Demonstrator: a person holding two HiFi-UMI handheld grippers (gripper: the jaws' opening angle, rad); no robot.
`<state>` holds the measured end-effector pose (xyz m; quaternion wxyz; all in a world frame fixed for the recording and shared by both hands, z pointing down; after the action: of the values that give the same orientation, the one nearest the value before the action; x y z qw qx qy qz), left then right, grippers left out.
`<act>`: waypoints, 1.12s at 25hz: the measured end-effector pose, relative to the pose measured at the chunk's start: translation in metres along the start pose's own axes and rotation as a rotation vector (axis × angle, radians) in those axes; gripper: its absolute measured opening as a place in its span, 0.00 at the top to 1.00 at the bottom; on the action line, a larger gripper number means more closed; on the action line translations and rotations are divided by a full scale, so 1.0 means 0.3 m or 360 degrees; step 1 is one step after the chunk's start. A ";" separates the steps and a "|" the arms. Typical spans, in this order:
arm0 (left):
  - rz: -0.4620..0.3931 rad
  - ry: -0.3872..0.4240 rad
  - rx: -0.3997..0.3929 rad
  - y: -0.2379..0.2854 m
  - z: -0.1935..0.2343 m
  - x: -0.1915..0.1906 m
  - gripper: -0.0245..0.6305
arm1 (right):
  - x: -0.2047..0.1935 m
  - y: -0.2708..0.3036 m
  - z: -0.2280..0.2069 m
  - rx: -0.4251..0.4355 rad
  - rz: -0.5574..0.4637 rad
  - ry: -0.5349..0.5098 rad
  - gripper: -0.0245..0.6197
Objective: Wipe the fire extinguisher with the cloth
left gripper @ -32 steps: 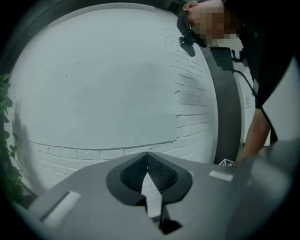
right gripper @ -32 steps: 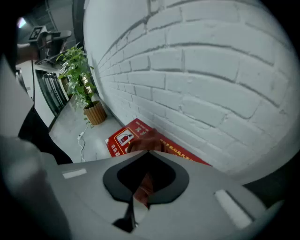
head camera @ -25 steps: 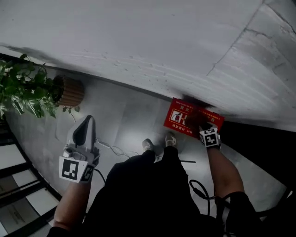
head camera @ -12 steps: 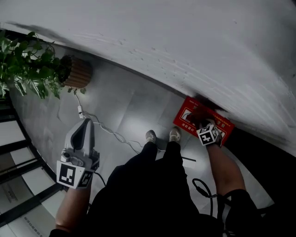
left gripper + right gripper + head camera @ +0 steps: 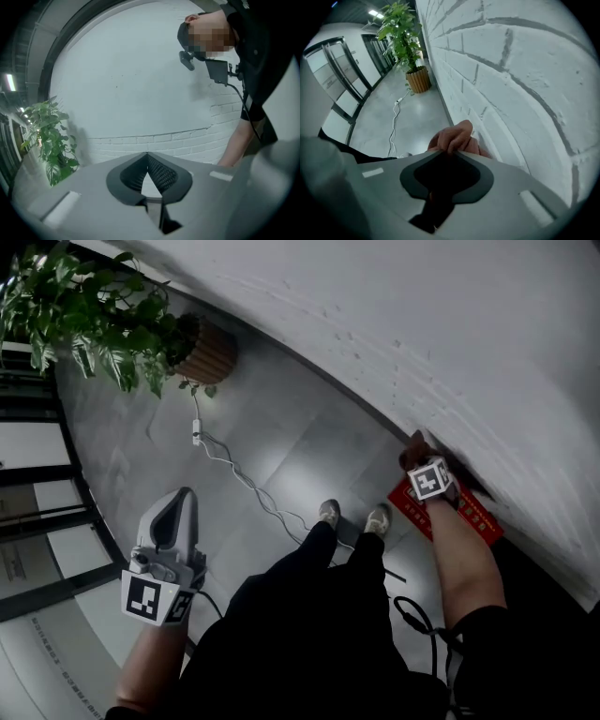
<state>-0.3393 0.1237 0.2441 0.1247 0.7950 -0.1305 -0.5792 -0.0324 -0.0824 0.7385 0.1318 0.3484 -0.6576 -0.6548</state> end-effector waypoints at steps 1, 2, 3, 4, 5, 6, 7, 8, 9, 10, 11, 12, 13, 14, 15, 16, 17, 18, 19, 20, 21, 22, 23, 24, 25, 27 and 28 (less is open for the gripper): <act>0.0028 -0.0010 0.0024 -0.013 0.012 -0.022 0.96 | 0.001 -0.005 -0.004 0.0000 -0.0006 -0.0020 0.87; 0.0051 -0.0029 0.0049 -0.023 0.023 -0.043 0.96 | -0.005 -0.012 -0.005 0.0005 -0.0014 -0.0029 0.87; 0.0063 -0.0049 0.0064 -0.028 0.029 -0.057 0.96 | -0.022 -0.018 -0.007 0.0016 -0.0014 -0.0010 0.87; 0.0062 -0.0063 0.0062 -0.023 0.027 -0.061 0.96 | -0.053 -0.025 -0.015 0.0031 -0.0001 0.0035 0.87; 0.0052 -0.0067 0.0038 -0.009 0.017 -0.057 0.96 | -0.093 -0.035 -0.031 0.0043 0.0018 0.0093 0.87; 0.0033 -0.0059 -0.0002 0.013 0.000 -0.046 0.96 | -0.138 -0.049 -0.054 0.0045 0.0032 0.0149 0.87; 0.0010 -0.0047 -0.0048 0.039 -0.019 -0.030 0.96 | -0.182 -0.066 -0.079 0.0040 0.0033 0.0196 0.87; -0.0015 -0.0036 -0.0095 0.067 -0.037 -0.010 0.96 | -0.226 -0.087 -0.104 0.0029 0.0022 0.0237 0.87; -0.0041 -0.0028 -0.0140 0.097 -0.055 0.012 0.96 | -0.270 -0.109 -0.130 0.0015 0.0007 0.0279 0.87; -0.0065 -0.0023 -0.0180 0.128 -0.072 0.034 0.96 | -0.315 -0.133 -0.155 0.0001 -0.0008 0.0325 0.87; -0.0087 -0.0018 -0.0218 0.158 -0.090 0.056 0.96 | -0.360 -0.156 -0.182 -0.0014 -0.0023 0.0375 0.87; -0.0108 -0.0009 -0.0254 0.186 -0.106 0.074 0.96 | -0.405 -0.180 -0.211 -0.0036 -0.0037 0.0423 0.87; -0.0128 0.0003 -0.0288 0.210 -0.122 0.090 0.96 | -0.446 -0.206 -0.242 -0.0067 -0.0056 0.0466 0.87; -0.0146 0.0019 -0.0323 0.231 -0.137 0.103 0.96 | -0.484 -0.234 -0.274 -0.0103 -0.0078 0.0503 0.87; -0.0162 0.0032 -0.0356 0.250 -0.153 0.113 0.96 | -0.525 -0.261 -0.303 -0.0138 -0.0094 0.0542 0.87; -0.0174 0.0042 -0.0389 0.267 -0.169 0.122 0.96 | -0.573 -0.285 -0.329 -0.0168 -0.0098 0.0587 0.87; -0.0182 0.0049 -0.0420 0.284 -0.185 0.129 0.96 | -0.627 -0.306 -0.354 -0.0198 -0.0092 0.0635 0.87; -0.0185 0.0052 -0.0449 0.298 -0.202 0.134 0.96 | -0.686 -0.326 -0.380 -0.0232 -0.0077 0.0683 0.87; -0.0183 0.0052 -0.0477 0.311 -0.220 0.136 0.96 | -0.750 -0.346 -0.402 -0.0267 -0.0052 0.0732 0.87; -0.0177 0.0050 -0.0503 0.320 -0.237 0.136 0.96 | -0.818 -0.367 -0.418 -0.0293 -0.0013 0.0785 0.87; -0.0171 0.0050 -0.0524 0.328 -0.250 0.134 0.96 | -0.886 -0.385 -0.428 -0.0310 0.0039 0.0838 0.87; -0.0167 0.0054 -0.0539 0.333 -0.257 0.129 0.96 | -0.950 -0.401 -0.438 -0.0325 0.0101 0.0887 0.87; -0.0165 0.0064 -0.0548 0.336 -0.258 0.123 0.96 | -1.009 -0.414 -0.445 -0.0337 0.0172 0.0946 0.87; -0.0164 0.0080 -0.0554 0.337 -0.257 0.115 0.96 | -1.061 -0.424 -0.444 -0.0329 0.0227 0.1043 0.88; -0.0165 0.0100 -0.0561 0.336 -0.257 0.110 0.96 | -1.103 -0.438 -0.438 -0.0312 0.0231 0.1179 0.88; -0.0172 0.0121 -0.0570 0.326 -0.259 0.106 0.96 | -1.162 -0.495 -0.463 -0.0423 0.0120 0.1381 0.88; -0.0174 0.0119 -0.0565 0.318 -0.254 0.103 0.96 | -1.157 -0.521 -0.484 -0.0506 0.0043 0.1373 0.88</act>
<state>-0.2636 0.0272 0.2726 0.2362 0.7874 0.0218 -0.5689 0.3544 0.0405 0.7032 0.4539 0.5561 -0.4384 -0.5409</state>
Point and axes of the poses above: the fingertips, and each gripper's own axes: y forward along the fingers, z to its left, x out of its top, the point moved 2 cm from there along -y, backward along the fingers, and after that the axes turned 8 degrees about y, right-handed, at the moved point
